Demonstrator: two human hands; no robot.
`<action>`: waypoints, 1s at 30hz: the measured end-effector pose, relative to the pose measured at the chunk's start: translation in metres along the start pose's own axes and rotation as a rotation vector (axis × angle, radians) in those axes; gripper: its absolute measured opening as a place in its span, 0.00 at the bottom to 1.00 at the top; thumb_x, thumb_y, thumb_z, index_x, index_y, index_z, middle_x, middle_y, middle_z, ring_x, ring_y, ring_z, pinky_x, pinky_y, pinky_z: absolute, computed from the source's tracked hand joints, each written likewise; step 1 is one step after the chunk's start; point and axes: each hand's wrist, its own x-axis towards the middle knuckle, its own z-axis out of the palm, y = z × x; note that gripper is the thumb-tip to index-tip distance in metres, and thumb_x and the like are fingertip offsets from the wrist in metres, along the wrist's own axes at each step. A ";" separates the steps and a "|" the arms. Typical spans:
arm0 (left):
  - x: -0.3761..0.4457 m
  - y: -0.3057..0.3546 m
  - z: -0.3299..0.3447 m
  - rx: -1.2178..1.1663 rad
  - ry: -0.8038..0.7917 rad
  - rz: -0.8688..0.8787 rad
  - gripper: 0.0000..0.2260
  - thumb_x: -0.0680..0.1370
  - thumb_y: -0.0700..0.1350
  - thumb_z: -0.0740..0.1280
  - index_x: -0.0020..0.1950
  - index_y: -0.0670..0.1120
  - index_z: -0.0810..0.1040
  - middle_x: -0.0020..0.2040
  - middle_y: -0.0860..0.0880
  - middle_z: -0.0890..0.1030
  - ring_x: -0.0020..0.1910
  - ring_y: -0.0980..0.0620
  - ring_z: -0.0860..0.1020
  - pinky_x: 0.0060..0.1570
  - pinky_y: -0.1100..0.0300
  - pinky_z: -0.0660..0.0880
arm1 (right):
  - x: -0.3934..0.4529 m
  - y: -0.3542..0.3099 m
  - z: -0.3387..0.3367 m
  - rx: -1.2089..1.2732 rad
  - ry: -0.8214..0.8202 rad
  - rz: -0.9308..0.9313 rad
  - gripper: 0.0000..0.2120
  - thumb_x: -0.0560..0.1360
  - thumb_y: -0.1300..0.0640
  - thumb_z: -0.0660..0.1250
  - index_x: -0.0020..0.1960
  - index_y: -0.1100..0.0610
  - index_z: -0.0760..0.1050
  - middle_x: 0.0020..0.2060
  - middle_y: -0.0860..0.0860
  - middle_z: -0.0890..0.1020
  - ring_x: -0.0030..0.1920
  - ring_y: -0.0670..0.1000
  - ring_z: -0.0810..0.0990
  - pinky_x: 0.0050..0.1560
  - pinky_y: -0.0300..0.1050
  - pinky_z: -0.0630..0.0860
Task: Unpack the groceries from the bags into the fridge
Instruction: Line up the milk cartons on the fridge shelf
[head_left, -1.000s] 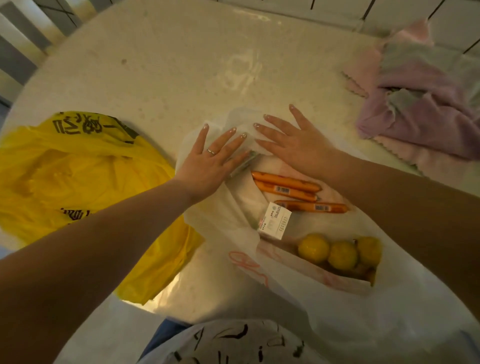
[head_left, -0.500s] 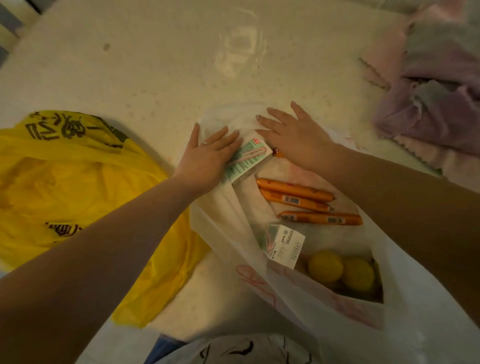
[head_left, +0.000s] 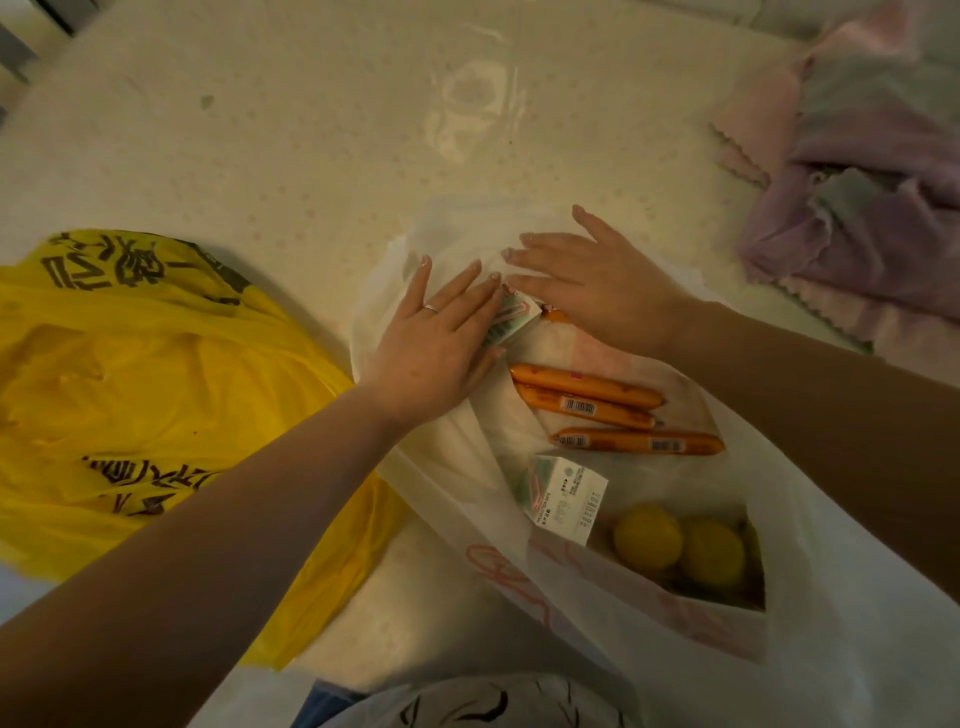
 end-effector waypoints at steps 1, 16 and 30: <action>-0.001 0.000 0.002 0.009 -0.034 -0.003 0.26 0.79 0.57 0.53 0.69 0.40 0.70 0.68 0.43 0.72 0.71 0.43 0.66 0.71 0.40 0.48 | -0.002 -0.001 0.000 -0.025 -0.001 -0.032 0.20 0.74 0.62 0.65 0.66 0.55 0.72 0.68 0.53 0.72 0.69 0.56 0.68 0.70 0.62 0.54; 0.012 0.004 0.017 -0.108 -0.099 -0.241 0.34 0.76 0.64 0.56 0.76 0.44 0.57 0.73 0.46 0.66 0.75 0.49 0.57 0.72 0.45 0.38 | 0.027 -0.001 0.014 0.161 -0.347 0.183 0.33 0.72 0.38 0.64 0.72 0.50 0.61 0.70 0.48 0.68 0.74 0.50 0.57 0.71 0.63 0.41; -0.010 0.024 -0.013 -0.273 0.178 -0.337 0.25 0.70 0.59 0.70 0.60 0.46 0.75 0.54 0.47 0.78 0.55 0.44 0.74 0.52 0.50 0.67 | -0.014 -0.045 -0.048 0.400 -0.001 0.368 0.37 0.71 0.32 0.57 0.73 0.51 0.60 0.71 0.51 0.67 0.73 0.51 0.61 0.72 0.55 0.51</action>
